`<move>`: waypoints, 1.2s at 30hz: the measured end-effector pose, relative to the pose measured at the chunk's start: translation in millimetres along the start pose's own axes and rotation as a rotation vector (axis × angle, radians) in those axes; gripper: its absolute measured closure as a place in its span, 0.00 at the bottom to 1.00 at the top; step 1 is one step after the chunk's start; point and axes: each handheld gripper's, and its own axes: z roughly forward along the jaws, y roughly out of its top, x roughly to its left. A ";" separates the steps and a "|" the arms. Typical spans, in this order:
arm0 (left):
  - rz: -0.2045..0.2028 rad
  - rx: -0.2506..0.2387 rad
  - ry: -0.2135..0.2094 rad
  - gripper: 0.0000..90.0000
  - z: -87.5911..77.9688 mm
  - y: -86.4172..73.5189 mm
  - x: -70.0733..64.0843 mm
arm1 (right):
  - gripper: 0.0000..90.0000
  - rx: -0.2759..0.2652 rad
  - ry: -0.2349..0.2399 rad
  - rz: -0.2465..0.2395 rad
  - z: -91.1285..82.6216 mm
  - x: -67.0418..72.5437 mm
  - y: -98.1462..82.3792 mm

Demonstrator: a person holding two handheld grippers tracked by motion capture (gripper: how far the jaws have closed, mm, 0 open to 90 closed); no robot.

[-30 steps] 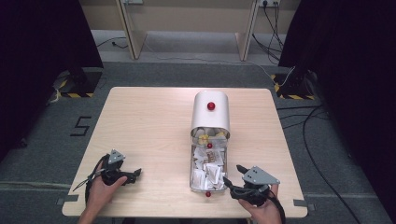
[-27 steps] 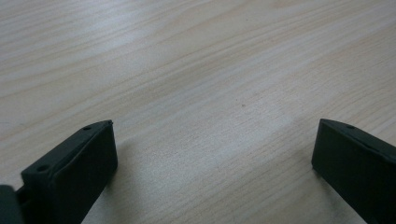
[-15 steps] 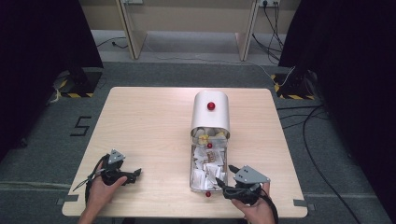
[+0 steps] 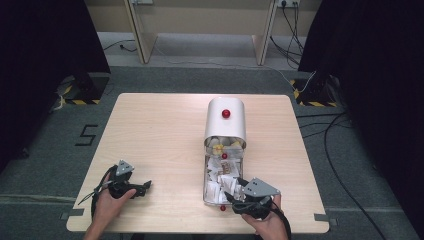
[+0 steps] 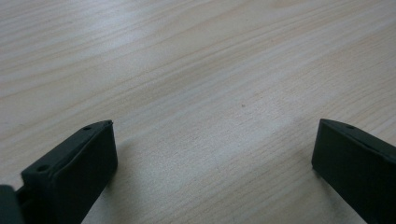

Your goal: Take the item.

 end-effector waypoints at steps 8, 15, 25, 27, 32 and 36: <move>0.000 -0.001 -0.001 0.00 0.1 0.1 -0.1 | 0.48 0.006 0.016 -0.021 9.1 5.7 -1.2; 0.000 0.000 -0.001 0.00 0.2 0.2 -0.1 | 0.53 0.007 0.023 -0.036 12.8 6.0 -1.7; 0.000 -0.001 -0.001 0.00 0.3 0.2 -0.1 | 0.57 0.009 0.018 -0.052 19.0 6.7 -2.4; 0.000 0.000 -0.001 0.00 0.3 0.2 -0.2 | 0.58 0.012 0.012 -0.049 20.7 6.3 -3.0; 0.000 -0.001 -0.001 0.00 0.3 0.2 -0.2 | 0.62 0.014 0.000 -0.048 23.4 5.6 -4.6; 0.000 -0.001 -0.001 0.00 0.3 0.3 -0.2 | 0.64 0.013 -0.007 -0.039 25.6 3.6 -6.4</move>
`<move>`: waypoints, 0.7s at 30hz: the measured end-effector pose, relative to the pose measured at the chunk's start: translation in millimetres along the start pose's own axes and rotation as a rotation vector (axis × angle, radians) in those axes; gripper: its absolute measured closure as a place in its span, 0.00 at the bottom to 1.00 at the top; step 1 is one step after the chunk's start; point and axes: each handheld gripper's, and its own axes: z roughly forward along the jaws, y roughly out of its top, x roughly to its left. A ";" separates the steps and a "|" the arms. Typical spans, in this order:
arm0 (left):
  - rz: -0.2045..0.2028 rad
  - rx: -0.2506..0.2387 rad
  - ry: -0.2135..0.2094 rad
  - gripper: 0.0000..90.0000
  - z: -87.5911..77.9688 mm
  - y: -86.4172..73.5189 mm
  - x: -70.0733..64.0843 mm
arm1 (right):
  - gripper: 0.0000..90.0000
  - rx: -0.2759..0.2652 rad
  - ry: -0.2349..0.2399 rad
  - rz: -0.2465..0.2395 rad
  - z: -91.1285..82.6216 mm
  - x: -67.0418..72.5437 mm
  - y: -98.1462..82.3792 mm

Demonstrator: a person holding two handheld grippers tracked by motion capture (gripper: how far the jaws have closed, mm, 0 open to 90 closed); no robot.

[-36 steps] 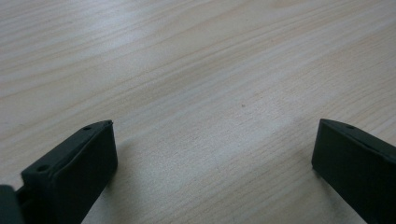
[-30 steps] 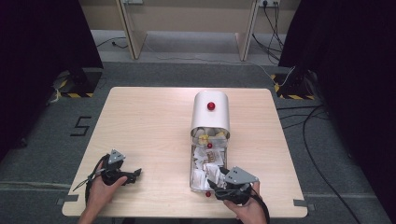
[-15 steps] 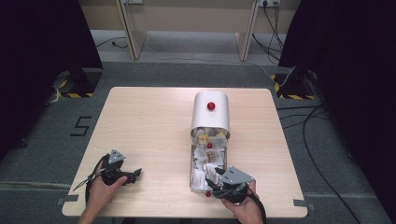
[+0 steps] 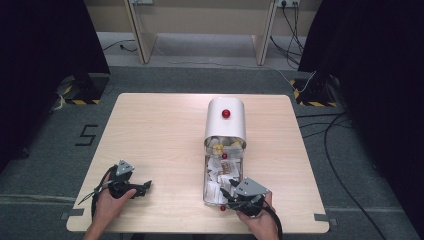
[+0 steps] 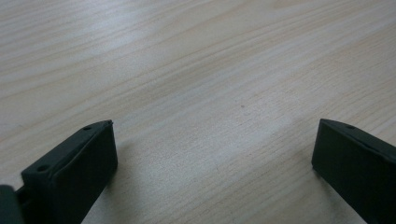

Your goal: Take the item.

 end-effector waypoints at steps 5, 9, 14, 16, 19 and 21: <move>0.000 0.000 0.000 0.00 0.0 0.0 0.0 | 0.74 -0.005 0.005 0.001 0.5 0.5 -1.3; 0.000 0.000 -0.001 0.00 0.1 0.1 -0.1 | 0.84 -0.017 0.008 0.004 0.1 -0.8 -2.9; 0.000 0.000 0.000 0.00 0.1 0.1 -0.1 | 0.92 -0.031 0.008 -0.016 -5.9 0.0 -0.4; 0.000 0.000 0.000 0.00 0.1 0.1 -0.1 | 0.93 -0.035 0.008 -0.014 -6.9 0.2 0.1; 0.000 0.000 0.000 0.00 0.1 0.1 -0.1 | 0.93 -0.053 0.012 -0.003 -9.6 -0.7 1.3; 0.000 0.000 0.000 0.00 0.1 0.1 -0.1 | 0.93 -0.063 0.013 0.003 -11.5 -1.4 2.2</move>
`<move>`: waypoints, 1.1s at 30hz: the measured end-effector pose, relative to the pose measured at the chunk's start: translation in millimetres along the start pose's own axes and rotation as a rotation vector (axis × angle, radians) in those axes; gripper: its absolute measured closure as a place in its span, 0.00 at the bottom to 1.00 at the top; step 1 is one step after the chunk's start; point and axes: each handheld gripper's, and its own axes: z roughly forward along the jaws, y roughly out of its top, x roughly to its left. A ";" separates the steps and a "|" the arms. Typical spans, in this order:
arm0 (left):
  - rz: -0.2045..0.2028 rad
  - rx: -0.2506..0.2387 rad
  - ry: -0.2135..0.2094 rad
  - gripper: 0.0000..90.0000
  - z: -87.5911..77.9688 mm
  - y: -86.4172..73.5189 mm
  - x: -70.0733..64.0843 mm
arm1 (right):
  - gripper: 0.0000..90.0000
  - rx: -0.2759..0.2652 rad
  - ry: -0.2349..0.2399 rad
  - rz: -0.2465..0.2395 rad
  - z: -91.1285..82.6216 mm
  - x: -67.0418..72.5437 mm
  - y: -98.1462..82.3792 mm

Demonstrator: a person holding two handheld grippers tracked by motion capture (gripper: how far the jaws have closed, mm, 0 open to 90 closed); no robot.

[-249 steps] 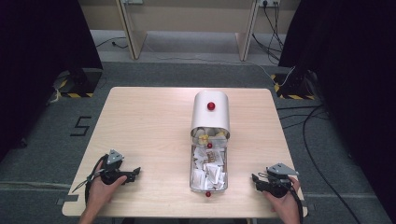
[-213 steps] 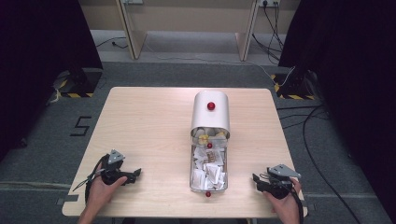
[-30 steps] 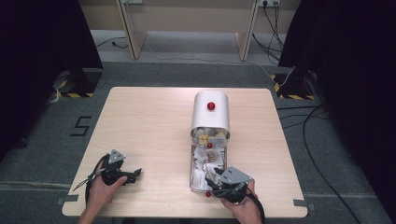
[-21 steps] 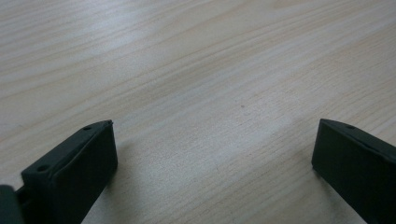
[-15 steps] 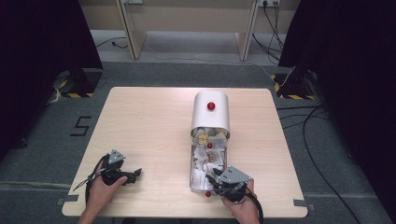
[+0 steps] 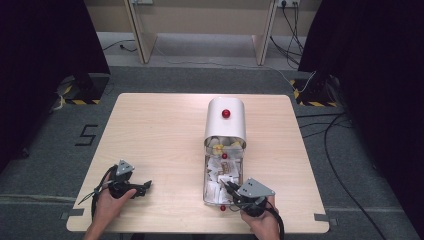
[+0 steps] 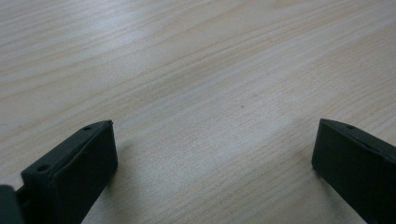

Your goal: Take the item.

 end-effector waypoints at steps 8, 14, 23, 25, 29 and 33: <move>0.000 0.000 0.000 0.00 0.0 0.0 0.0 | 0.93 -0.033 -0.005 0.018 -8.0 -3.4 3.3; 0.000 0.000 0.000 0.00 0.0 0.0 0.0 | 0.93 -0.042 -0.009 0.018 -10.9 -4.3 4.9; 0.000 0.000 0.000 0.00 0.1 0.1 0.0 | 0.93 -0.049 -0.018 0.021 -13.2 -6.2 5.8; 0.000 0.000 0.000 0.00 0.1 0.1 0.0 | 0.93 -0.051 -0.019 0.019 -14.2 -6.4 6.3; 0.000 0.000 0.000 0.00 0.2 0.1 -0.1 | 0.93 -0.059 -0.027 0.024 -17.2 -8.3 7.7; 0.000 0.000 0.000 0.00 0.2 0.1 0.0 | 0.93 -0.064 -0.036 0.025 -20.2 -11.0 8.2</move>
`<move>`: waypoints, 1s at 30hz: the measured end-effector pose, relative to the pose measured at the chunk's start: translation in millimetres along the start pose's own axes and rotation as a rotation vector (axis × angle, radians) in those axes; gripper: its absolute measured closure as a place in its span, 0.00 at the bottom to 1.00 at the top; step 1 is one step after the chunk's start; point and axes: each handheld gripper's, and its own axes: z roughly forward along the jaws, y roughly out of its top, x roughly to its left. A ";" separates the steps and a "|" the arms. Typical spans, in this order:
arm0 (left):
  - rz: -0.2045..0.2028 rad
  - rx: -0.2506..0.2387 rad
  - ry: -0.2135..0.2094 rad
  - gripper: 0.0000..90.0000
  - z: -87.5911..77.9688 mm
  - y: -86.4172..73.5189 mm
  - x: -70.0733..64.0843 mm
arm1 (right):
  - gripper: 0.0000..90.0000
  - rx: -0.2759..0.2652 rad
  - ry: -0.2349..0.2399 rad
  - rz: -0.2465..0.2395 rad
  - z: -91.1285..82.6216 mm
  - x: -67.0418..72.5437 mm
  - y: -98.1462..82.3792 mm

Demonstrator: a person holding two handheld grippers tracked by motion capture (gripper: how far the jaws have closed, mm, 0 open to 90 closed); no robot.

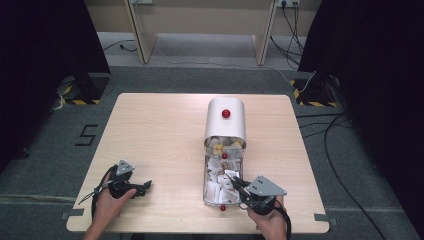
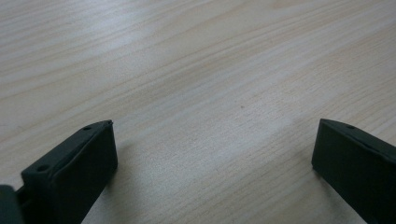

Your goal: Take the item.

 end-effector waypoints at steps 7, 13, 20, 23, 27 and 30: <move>0.001 0.000 0.000 0.00 0.0 0.0 0.1 | 0.93 -0.009 -0.011 0.002 -4.4 -2.7 1.6; 0.000 0.000 0.000 0.00 0.0 0.0 0.0 | 0.93 -0.018 -0.021 0.001 -7.9 -5.0 3.0; 0.000 0.000 0.000 0.00 0.0 0.0 0.0 | 0.93 -0.032 -0.037 0.002 -13.5 -8.6 5.1; 0.001 0.000 0.000 0.00 0.0 0.0 0.1 | 0.93 -0.037 -0.046 0.004 -17.0 -11.0 5.8; 0.000 0.000 0.000 0.00 0.0 0.0 0.0 | 0.93 -0.047 -0.066 0.009 -22.9 -16.7 6.8; 0.000 0.000 0.000 0.00 0.0 0.0 0.0 | 0.93 -0.054 -0.083 0.015 -27.3 -21.3 6.9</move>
